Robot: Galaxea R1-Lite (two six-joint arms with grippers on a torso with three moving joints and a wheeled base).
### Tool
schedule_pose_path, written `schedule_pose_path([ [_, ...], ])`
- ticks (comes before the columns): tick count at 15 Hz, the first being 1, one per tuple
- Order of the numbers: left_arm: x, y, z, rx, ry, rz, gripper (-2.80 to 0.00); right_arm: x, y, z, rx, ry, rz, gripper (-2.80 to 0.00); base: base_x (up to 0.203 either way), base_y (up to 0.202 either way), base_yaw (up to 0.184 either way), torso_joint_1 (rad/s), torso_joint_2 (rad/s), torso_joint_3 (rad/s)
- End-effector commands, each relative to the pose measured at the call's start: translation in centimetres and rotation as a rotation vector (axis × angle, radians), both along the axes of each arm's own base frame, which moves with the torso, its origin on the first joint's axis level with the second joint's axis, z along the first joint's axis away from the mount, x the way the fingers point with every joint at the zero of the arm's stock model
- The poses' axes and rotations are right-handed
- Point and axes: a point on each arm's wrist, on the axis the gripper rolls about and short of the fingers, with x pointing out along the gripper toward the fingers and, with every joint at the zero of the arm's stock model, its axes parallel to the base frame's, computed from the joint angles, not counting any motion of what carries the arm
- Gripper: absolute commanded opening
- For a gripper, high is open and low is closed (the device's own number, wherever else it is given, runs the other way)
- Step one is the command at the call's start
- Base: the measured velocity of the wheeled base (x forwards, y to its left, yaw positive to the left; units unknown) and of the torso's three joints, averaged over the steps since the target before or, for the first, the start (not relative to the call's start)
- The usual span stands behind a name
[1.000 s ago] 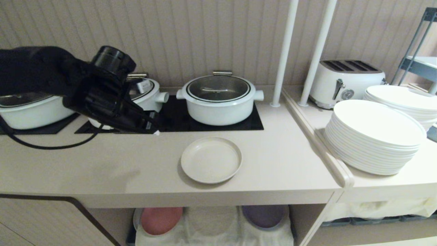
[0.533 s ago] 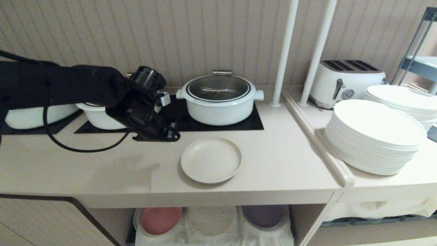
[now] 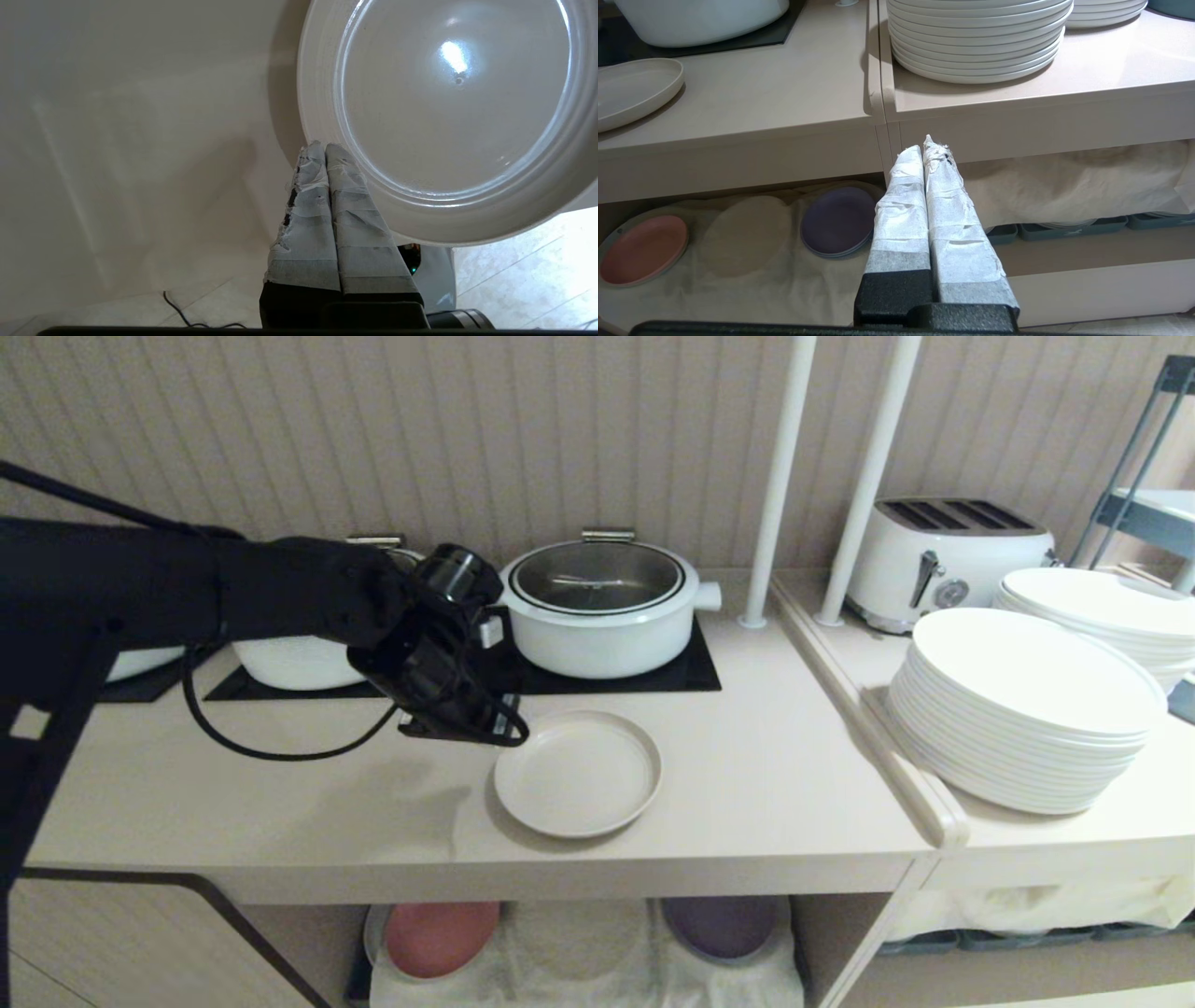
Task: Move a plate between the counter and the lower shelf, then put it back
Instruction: Pick up the plate
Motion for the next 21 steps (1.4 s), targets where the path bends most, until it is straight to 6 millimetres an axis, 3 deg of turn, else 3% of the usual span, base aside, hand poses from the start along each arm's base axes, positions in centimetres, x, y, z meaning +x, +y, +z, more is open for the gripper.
schedule_pose_path([
  [1, 0.1, -0.2, -0.3, 0.004, 0.011, -0.002, -2.8, 0.0, 0.0, 0.0, 0.001, -0.001, 0.0, -2.8, 0.0, 0.0, 0.0, 0.0, 0.0, 0.0],
  [5, 0.1, -0.6, -0.5, 0.002, 0.01, -0.012, -2.8, 0.0, 0.0, 0.0, 0.001, -0.001, 0.0, -2.8, 0.0, 0.0, 0.0, 0.0, 0.0, 0.0],
  [6, 0.1, -0.9, -0.3, -0.003, 0.003, -0.015, 0.0, 0.0, 0.0, 0.0, 0.001, -0.001, 0.0, -2.8, 0.0, 0.0, 0.0, 0.0, 0.0, 0.0],
  [15, 0.5, -1.2, -0.3, -0.018, -0.004, -0.005, 0.0, 0.0, 0.0, 0.0, 0.001, -0.001, 0.0, -2.8, 0.0, 0.0, 0.0, 0.0, 0.0, 0.0],
  [21, 1.3, -1.5, -2.1, 0.007, 0.032, -0.002, 0.0, 0.0, 0.0, 0.0, 0.001, -0.001, 0.0, -2.8, 0.0, 0.0, 0.0, 0.0, 0.0, 0.0],
])
